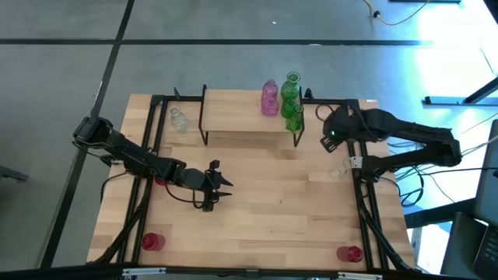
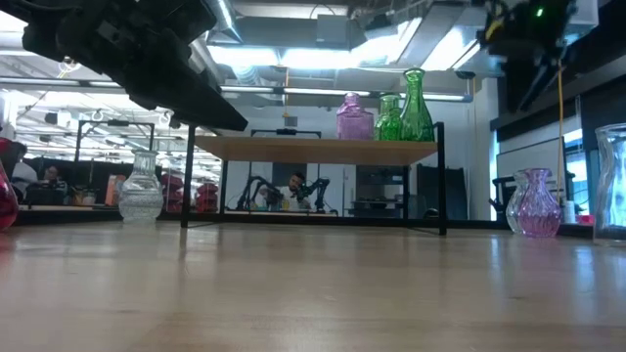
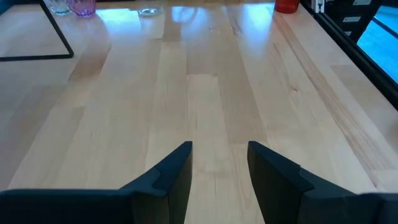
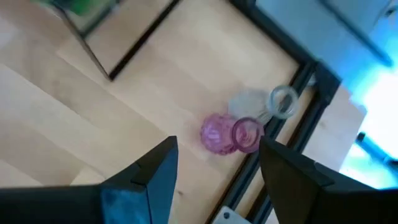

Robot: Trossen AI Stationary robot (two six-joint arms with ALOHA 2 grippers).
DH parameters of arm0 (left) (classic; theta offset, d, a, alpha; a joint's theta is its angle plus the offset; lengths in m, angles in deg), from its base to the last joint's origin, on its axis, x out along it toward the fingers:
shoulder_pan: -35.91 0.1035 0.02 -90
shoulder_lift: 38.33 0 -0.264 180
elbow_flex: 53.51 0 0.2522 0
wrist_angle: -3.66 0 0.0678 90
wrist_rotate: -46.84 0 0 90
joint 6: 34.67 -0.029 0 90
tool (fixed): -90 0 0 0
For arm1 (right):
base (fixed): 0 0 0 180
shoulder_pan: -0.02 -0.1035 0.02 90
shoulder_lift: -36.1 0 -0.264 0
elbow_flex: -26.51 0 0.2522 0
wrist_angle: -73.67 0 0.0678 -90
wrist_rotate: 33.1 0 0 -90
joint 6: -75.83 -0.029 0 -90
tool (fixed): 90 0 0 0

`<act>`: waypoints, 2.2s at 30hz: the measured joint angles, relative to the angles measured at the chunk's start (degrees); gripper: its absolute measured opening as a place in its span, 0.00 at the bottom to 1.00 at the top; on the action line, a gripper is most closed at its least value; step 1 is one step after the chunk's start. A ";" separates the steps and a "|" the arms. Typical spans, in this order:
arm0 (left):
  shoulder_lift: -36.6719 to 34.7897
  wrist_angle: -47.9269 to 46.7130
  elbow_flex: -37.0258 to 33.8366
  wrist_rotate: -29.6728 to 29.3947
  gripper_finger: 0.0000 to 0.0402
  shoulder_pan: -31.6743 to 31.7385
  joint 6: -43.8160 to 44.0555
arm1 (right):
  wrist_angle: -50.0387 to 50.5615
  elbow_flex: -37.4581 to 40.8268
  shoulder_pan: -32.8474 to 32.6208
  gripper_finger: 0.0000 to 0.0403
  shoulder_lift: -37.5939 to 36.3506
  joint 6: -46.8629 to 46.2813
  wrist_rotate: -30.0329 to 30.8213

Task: Sort vases onto shelf
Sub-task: Put the pink vase on the shelf aligned with the other pink vases

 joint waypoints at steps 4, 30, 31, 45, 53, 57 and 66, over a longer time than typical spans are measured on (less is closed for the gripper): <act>0.00 -0.01 0.00 0.00 0.37 0.04 0.00 | -4.12 3.59 9.49 0.51 -0.01 7.27 -5.23; 0.00 -0.09 0.00 -1.11 0.37 0.02 0.00 | -17.54 17.15 28.63 0.36 0.01 21.43 -17.95; 0.00 -0.09 0.00 -1.12 0.37 0.02 0.00 | -17.70 17.47 28.65 0.35 0.01 21.43 -17.80; 0.00 -0.07 0.00 -1.14 0.37 0.02 0.02 | -18.12 17.81 28.63 0.18 1.78 22.70 -16.18; 0.00 -0.07 0.00 -1.14 0.37 0.03 0.02 | -18.09 17.70 28.43 0.02 3.75 25.70 -13.62; 0.00 -0.05 0.00 -1.14 0.37 0.02 0.02 | -17.72 17.72 28.43 0.02 3.24 26.12 -13.44; 0.00 0.08 0.00 -1.11 0.37 0.02 0.02 | -13.52 13.31 19.16 0.01 0.34 24.25 -14.57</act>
